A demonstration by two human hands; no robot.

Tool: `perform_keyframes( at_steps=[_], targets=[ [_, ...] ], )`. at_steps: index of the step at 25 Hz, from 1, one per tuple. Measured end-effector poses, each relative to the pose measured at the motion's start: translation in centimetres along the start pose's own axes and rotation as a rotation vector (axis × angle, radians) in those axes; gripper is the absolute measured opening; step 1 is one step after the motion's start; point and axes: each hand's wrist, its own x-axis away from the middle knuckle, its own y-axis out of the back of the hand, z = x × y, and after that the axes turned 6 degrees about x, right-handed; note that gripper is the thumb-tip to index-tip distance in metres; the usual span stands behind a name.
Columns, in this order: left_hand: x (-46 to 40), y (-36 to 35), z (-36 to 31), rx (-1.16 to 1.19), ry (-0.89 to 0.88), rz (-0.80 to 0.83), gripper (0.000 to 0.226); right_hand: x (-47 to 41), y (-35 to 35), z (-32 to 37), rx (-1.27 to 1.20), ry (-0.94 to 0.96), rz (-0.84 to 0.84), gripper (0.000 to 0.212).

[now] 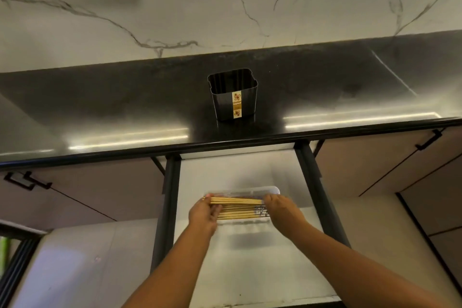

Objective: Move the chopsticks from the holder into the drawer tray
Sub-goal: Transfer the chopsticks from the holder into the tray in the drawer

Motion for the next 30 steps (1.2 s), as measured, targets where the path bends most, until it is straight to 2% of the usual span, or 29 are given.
perform_keyframes(
  at_steps=[2, 3, 6, 8, 12, 15, 17, 21, 24, 27, 30],
  targets=[
    [-2.8, 1.9, -2.2, -0.035, -0.036, -0.026, 0.027, -0.8, -1.3, -1.2, 0.040, -0.034, 0.040, 0.026],
    [-3.8, 2.6, -2.8, -0.127, -0.059, -0.025, 0.031, -1.2, -1.7, -1.4, 0.064, -0.028, 0.054, 0.027],
    [-5.9, 3.8, -2.3, -0.670, -0.083, -0.076, 0.030, -3.1, -3.5, -0.8, 0.127, 0.041, 0.131, 0.032],
    [-6.3, 4.0, -1.2, -0.848, -0.007, -0.024, 0.029, -4.3, -4.2, -0.2, 0.177, 0.035, 0.199, 0.035],
    [-6.8, 4.2, -0.6, -0.950, 0.005, 0.016, 0.024, -6.4, -4.7, 0.1, 0.241, -0.006, 0.298, 0.041],
    [-7.0, 4.5, -0.8, -0.922, -0.023, -0.004, 0.010, -7.1, -5.1, 0.2, 0.251, -0.006, 0.316, 0.043],
    [-7.1, 4.7, -0.6, -0.927, -0.034, -0.004, 0.011, -7.1, -5.3, 0.2, 0.200, -0.030, 0.321, 0.043],
    [-7.0, 4.9, -0.3, -0.993, -0.065, -0.007, 0.016, -5.7, -4.9, -0.2, 0.015, -0.064, 0.193, 0.044],
    [-6.0, 5.2, -0.1, -1.099, -0.110, 0.010, 0.035, -3.4, -4.5, -0.5, -0.073, -0.102, 0.076, 0.039],
    [-3.9, 5.6, 0.4, -1.181, -0.275, -0.048, 0.063, -0.5, -4.1, -0.4, -0.193, -0.178, -0.041, 0.035],
    [-1.2, 6.4, 2.0, -1.177, -0.428, -0.023, 0.068, 2.4, -3.0, -0.4, -0.297, -0.222, -0.132, 0.027]
  ],
)
